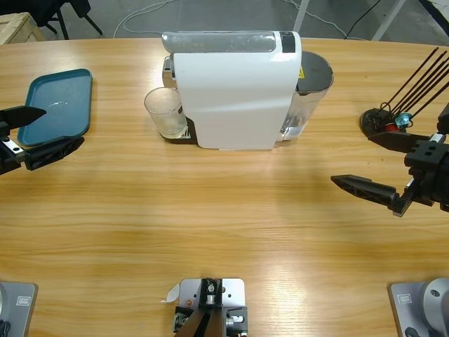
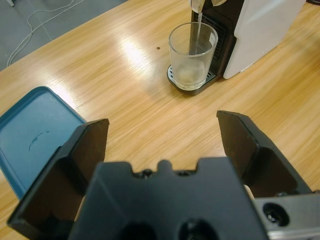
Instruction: Pour coffee
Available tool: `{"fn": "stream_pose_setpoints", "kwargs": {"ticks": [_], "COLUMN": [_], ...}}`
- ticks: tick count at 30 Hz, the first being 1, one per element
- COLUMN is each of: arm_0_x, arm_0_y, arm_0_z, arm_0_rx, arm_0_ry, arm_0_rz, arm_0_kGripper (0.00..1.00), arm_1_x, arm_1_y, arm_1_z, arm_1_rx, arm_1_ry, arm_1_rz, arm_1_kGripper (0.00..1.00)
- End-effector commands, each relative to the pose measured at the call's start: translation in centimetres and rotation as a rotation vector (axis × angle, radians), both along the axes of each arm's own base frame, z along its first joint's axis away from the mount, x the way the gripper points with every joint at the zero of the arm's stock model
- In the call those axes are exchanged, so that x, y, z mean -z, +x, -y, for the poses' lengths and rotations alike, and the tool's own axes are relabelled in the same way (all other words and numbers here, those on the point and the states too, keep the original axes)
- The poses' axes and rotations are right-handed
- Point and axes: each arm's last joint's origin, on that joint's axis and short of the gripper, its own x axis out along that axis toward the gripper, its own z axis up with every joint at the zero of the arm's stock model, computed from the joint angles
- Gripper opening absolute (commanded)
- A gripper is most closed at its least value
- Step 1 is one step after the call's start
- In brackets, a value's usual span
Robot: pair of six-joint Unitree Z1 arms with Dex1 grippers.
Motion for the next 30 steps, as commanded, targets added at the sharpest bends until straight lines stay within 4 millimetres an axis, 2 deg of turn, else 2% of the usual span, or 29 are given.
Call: {"fn": "stream_pose_setpoints", "kwargs": {"ticks": [1,10,16,22,25,30], "arm_0_x": [0.8,0.7,0.8,0.2,0.8,1.7], "arm_0_y": [0.5,0.9,1.6,4.6,6.3,7.4], "arm_0_z": [0.7,1.0,1.8,4.8,6.5,8.1], "arm_0_rx": [0.013,0.013,0.016,0.063,0.084,0.156], "arm_0_ry": [0.041,0.011,0.012,0.011,0.039,0.030], "arm_0_rz": [-0.028,-0.027,-0.033,-0.027,-0.048,-0.110], "arm_0_kGripper": [0.937,0.979,0.962,0.950,0.950,0.945], "arm_1_x": [1.3,1.5,1.7,1.7,1.8,1.8], "arm_1_y": [0.0,0.5,0.7,0.8,0.9,0.9], "arm_1_z": [-0.2,-0.7,-0.9,-1.0,-1.0,-1.1], "arm_1_rx": [-0.003,-0.007,-0.008,-0.009,-0.008,-0.006], "arm_1_ry": [-0.028,-0.036,-0.041,-0.044,-0.047,-0.046], "arm_1_rz": [-0.037,-0.051,-0.058,-0.061,-0.063,-0.060], "arm_1_kGripper": [0.996,0.996,1.000,1.000,1.000,1.000]}}
